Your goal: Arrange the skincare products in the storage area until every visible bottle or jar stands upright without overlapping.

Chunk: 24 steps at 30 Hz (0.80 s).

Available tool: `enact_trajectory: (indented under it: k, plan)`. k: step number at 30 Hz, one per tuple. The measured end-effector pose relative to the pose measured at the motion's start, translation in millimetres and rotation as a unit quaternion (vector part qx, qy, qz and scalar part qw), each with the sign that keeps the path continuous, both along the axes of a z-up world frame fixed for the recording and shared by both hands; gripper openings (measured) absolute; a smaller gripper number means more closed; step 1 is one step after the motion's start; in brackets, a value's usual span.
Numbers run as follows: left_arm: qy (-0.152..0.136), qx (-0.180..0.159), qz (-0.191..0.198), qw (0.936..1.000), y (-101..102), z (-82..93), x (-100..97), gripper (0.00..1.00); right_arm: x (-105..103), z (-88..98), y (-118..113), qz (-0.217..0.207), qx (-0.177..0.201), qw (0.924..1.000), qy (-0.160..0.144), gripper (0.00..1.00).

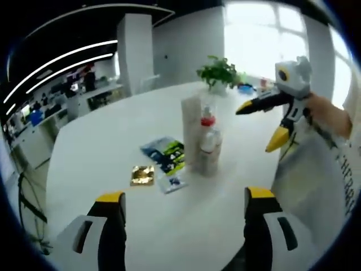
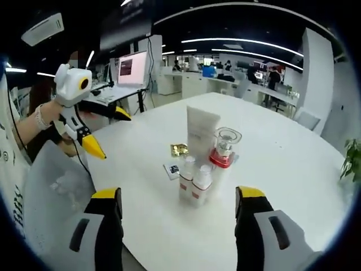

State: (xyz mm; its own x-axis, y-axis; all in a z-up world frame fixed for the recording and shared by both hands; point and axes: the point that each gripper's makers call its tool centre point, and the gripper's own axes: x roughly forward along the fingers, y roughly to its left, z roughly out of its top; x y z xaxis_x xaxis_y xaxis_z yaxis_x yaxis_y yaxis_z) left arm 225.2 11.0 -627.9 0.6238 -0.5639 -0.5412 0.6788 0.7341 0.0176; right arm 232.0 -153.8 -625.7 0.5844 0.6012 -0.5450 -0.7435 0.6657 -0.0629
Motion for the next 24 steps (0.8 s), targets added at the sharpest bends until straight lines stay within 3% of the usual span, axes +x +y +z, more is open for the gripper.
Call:
enact_trajectory:
  k: [11, 24]
  plan:
    - [0.007, -0.012, -0.004, 0.9999, 2, -0.4, -4.8, 0.97, -4, 2.9, 7, 0.013, -0.015, 0.9998, -0.007, 0.92]
    - [0.019, -0.012, -0.025, 0.9994, -1, -3.9, -11.6, 0.99, -4, 2.7, 9, 0.02, -0.019, 0.9996, -0.006, 0.99]
